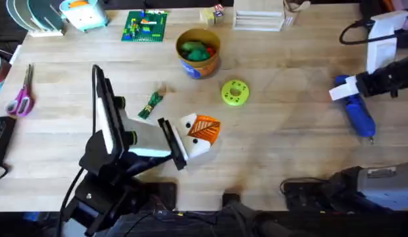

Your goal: Pick up the gripper from the table and insert it into the empty holder that is missing its gripper. Then pick up a screw, insert it into the mounting hole, and use the screwdriver to tighten it. Finally, clean up the table by picking up the vegetable and placing it into the bucket.

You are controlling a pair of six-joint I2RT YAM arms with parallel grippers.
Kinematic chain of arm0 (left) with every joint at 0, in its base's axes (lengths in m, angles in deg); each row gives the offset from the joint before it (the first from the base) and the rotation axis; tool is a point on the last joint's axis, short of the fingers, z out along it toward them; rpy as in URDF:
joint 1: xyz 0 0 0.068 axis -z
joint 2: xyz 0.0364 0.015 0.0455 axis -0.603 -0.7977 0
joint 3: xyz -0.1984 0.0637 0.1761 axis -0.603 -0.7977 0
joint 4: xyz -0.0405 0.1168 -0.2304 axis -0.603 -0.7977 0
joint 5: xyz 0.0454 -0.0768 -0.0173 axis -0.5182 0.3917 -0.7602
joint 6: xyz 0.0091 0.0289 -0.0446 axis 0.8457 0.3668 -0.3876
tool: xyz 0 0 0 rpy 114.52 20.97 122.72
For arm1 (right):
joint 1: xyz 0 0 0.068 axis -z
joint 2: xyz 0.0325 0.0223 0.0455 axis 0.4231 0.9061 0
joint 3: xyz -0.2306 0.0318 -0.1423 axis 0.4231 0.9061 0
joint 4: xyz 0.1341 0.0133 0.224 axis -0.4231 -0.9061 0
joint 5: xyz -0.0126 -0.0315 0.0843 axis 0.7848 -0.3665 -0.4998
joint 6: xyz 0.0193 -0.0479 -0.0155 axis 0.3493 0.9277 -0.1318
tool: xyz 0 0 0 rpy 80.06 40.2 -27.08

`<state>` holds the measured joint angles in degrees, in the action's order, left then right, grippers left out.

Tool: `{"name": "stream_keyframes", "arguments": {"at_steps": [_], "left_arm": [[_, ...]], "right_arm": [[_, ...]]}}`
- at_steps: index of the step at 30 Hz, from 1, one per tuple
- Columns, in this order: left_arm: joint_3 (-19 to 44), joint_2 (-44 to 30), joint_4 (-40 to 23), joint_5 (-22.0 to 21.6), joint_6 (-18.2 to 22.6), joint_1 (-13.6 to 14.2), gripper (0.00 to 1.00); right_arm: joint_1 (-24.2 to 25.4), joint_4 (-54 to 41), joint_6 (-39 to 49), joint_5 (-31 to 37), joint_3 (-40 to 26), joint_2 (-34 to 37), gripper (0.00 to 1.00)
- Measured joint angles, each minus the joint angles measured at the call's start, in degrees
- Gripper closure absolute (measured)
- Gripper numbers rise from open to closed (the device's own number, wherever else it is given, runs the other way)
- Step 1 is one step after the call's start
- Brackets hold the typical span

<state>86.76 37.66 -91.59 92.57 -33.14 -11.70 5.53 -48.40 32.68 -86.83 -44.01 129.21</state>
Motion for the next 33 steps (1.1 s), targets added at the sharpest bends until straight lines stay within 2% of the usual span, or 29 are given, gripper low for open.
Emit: {"name": "stream_keyframes", "arguments": {"at_steps": [8,23,28,33], "left_arm": [[0.0,0.0,0.0,0.0,0.0,0.0,0.99],[0.0,0.0,0.0,0.0,0.0,0.0,0.99],[0.0,0.0,0.0,0.0,0.0,0.0,0.99],[0.0,0.0,0.0,0.0,0.0,0.0,0.99]], "right_arm": [[0.0,0.7,-0.6,-1.4,0.0,0.0,0.21],[0.0,-0.6,-0.6,-0.9,0.0,0.1,0.235],[0.0,-0.6,-0.8,-0.9,0.0,0.7,0.314],[0.0,-0.2,-0.8,-0.9,0.0,0.7,0.458]]}}
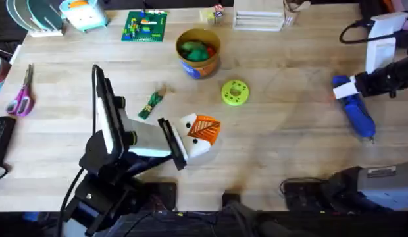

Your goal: Pick up the gripper from the table and insert it into the empty holder that is missing its gripper. Then pick up a screw, insert it into the mounting hole, and use the screwdriver to tighten it. Finally, clean up the table by picking up the vegetable and placing it into the bucket.

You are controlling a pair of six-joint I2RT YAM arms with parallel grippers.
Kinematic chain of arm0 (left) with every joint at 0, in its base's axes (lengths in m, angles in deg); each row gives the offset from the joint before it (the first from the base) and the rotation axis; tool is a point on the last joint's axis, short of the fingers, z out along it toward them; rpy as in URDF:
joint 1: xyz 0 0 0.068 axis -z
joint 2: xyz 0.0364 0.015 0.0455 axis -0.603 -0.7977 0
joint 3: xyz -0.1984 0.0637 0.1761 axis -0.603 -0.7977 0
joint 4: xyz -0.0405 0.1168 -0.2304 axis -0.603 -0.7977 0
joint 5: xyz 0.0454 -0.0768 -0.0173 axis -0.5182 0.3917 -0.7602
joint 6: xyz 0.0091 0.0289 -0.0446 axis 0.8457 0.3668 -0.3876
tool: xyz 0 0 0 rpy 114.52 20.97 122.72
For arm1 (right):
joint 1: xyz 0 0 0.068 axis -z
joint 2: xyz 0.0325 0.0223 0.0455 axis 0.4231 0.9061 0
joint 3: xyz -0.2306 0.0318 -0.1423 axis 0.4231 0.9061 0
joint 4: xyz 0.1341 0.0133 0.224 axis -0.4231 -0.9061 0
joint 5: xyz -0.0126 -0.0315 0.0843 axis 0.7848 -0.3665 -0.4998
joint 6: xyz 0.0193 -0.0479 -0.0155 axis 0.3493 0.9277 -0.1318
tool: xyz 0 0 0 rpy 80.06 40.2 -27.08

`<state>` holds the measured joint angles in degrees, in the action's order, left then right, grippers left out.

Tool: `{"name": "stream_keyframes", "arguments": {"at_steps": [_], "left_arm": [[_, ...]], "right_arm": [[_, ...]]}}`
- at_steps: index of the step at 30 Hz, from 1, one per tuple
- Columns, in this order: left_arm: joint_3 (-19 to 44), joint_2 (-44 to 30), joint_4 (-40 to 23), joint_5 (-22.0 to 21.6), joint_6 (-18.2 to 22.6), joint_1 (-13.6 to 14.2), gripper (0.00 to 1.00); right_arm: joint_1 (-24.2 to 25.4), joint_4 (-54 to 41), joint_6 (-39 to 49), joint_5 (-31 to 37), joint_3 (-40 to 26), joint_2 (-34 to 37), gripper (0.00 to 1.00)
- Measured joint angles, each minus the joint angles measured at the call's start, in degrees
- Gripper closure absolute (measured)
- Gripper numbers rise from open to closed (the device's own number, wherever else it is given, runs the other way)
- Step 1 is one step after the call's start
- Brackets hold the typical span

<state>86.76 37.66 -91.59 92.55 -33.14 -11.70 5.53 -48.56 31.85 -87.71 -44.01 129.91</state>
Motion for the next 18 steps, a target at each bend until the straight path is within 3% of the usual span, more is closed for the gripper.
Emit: {"name": "stream_keyframes", "arguments": {"at_steps": [7,9,18], "left_arm": [[0.0,0.0,0.0,0.0,0.0,0.0,0.99],[0.0,0.0,0.0,0.0,0.0,0.0,0.99],[0.0,0.0,0.0,0.0,0.0,0.0,0.99]], "right_arm": [[0.0,0.8,-0.1,0.7,0.0,0.1,0.811],[0.0,0.9,0.0,0.8,0.0,0.1,0.958],[-0.5,0.7,-0.2,0.9,0.0,-0.2,0.978]]}}
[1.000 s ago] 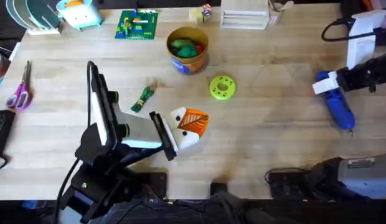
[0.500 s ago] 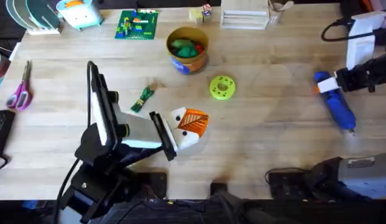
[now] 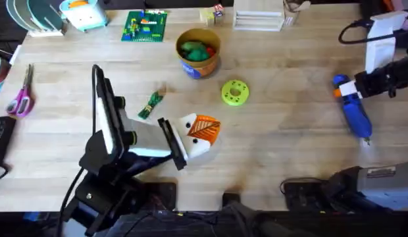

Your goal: Pick up the gripper from the table and insert it into the empty holder that is missing its gripper. Then pick up a screw, insert it into the mounting hole, and use the screwdriver to tighten it. Finally, clean up the table by picking up the vegetable and placing it into the bucket.

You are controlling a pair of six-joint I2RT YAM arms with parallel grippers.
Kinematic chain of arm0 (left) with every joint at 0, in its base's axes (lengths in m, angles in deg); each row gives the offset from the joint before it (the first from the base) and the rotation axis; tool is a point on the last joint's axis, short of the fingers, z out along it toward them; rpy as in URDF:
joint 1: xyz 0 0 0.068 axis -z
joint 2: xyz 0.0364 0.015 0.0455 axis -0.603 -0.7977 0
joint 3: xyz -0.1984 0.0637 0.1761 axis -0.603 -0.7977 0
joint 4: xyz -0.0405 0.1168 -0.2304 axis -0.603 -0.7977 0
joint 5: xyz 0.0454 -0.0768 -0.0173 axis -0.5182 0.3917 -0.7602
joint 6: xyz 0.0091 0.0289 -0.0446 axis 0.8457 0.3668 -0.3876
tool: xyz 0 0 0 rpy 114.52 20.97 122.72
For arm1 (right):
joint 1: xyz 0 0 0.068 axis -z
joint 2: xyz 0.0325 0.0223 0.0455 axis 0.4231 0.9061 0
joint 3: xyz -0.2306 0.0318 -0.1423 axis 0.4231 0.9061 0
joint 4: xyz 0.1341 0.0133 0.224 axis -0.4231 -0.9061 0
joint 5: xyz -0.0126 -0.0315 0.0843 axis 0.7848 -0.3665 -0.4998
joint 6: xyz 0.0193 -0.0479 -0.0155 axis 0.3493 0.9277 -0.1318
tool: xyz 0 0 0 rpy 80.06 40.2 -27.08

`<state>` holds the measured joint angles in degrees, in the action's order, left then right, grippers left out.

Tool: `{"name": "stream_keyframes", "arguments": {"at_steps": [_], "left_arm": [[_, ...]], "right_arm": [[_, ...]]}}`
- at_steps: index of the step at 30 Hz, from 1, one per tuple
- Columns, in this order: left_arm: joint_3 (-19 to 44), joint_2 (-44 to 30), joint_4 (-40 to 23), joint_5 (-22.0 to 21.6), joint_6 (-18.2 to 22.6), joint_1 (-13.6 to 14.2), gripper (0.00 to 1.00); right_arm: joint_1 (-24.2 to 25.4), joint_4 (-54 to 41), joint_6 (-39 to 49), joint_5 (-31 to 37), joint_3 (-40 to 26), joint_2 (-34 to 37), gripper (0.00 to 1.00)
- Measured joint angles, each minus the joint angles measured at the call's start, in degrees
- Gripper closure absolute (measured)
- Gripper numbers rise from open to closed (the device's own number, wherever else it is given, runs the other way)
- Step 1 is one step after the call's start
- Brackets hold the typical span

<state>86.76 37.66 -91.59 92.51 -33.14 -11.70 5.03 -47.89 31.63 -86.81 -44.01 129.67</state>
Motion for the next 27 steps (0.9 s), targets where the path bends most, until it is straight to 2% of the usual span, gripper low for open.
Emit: {"name": "stream_keyframes", "arguments": {"at_steps": [5,11,18,22,27], "left_arm": [[0.0,0.0,0.0,-0.2,0.0,0.0,0.99],[0.0,0.0,0.0,-0.2,0.0,0.0,0.99],[0.0,0.0,0.0,-0.2,0.0,0.0,0.99],[0.0,0.0,0.0,-0.2,0.0,0.0,0.99],[0.0,0.0,0.0,-0.2,0.0,0.0,0.99]], "right_arm": [[-2.0,-0.2,-0.8,-0.1,0.3,-3.4,0.978],[-3.9,-0.3,-6.7,-0.8,0.3,-13.0,0.978],[-4.1,0.6,-17.1,-10.9,1.0,-28.3,0.978],[-4.5,5.1,-23.5,-15.5,5.9,-36.8,0.978],[-5.1,15.9,-33.2,-20.5,18.6,-48.6,0.978]]}}
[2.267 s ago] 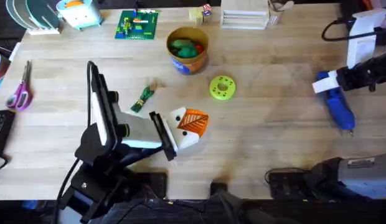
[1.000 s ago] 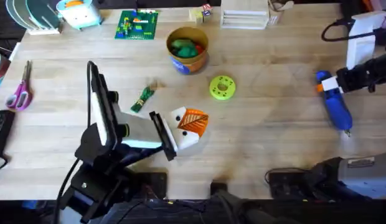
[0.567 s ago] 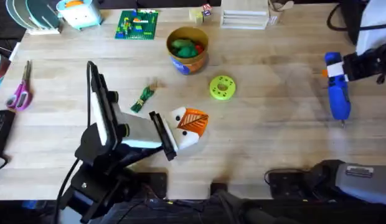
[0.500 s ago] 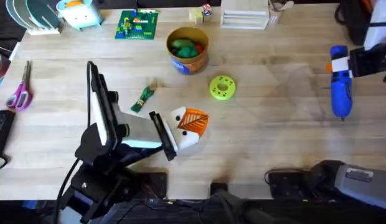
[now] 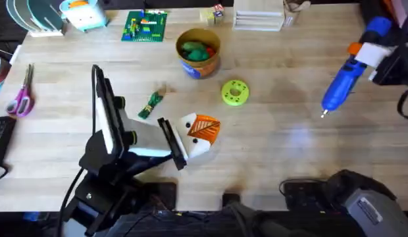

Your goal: Pick up the gripper from the table and insert it into the empty holder that is missing its gripper. Then pick up a screw, insert it into the mounting hole, and use the screwdriver to tighten it. Finally, clean up the table by picking up the vegetable and placing it into the bucket.

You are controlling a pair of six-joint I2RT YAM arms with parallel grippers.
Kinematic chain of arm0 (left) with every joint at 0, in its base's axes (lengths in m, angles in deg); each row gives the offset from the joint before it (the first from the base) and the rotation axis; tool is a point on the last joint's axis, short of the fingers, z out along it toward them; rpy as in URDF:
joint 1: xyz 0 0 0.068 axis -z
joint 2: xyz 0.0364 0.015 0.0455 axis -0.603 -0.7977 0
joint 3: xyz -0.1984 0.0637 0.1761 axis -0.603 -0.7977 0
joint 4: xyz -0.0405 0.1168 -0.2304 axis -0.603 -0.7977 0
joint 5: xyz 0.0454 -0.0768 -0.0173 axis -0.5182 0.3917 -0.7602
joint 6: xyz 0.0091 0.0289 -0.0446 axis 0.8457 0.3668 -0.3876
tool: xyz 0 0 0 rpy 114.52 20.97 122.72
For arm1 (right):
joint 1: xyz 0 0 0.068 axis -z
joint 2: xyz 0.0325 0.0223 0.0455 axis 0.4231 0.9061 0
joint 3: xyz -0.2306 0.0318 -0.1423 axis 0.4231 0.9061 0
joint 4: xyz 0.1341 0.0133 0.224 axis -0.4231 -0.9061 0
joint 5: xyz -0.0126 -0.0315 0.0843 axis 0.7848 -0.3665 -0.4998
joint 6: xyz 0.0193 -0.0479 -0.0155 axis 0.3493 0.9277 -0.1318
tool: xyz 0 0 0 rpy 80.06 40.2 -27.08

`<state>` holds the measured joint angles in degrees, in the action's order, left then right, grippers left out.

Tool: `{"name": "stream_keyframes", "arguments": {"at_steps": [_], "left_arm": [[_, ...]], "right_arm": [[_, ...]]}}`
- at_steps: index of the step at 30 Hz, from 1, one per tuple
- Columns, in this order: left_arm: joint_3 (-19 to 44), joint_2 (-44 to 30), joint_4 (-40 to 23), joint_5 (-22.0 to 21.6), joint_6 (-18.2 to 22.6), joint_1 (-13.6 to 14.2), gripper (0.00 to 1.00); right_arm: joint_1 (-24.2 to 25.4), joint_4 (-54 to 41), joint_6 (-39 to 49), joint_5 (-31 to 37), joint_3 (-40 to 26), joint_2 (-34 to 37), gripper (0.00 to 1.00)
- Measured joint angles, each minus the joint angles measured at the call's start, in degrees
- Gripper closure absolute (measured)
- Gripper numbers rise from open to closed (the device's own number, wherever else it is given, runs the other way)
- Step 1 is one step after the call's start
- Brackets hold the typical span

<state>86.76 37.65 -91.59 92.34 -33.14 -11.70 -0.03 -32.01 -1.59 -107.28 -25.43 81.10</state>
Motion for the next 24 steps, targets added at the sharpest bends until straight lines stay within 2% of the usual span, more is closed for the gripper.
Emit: {"name": "stream_keyframes", "arguments": {"at_steps": [5,10,17,24], "left_arm": [[0.0,0.0,0.0,0.0,0.0,0.0,0.99],[0.0,0.0,0.0,-0.2,0.0,0.0,0.99],[0.0,0.0,0.0,-1.1,0.0,0.0,0.99],[0.1,0.0,0.0,-5.3,0.0,0.0,0.99]], "right_arm": [[-6.5,17.7,-11.4,-4.2,10.6,-11.2,0.978],[-17.5,30.1,-16.5,-6.2,15.5,-14.7,0.978],[-33.0,42.7,-18.9,-6.6,17.2,-6.9,0.978],[-42.9,69.7,-21.6,-6.5,17.3,3.6,0.978]]}}
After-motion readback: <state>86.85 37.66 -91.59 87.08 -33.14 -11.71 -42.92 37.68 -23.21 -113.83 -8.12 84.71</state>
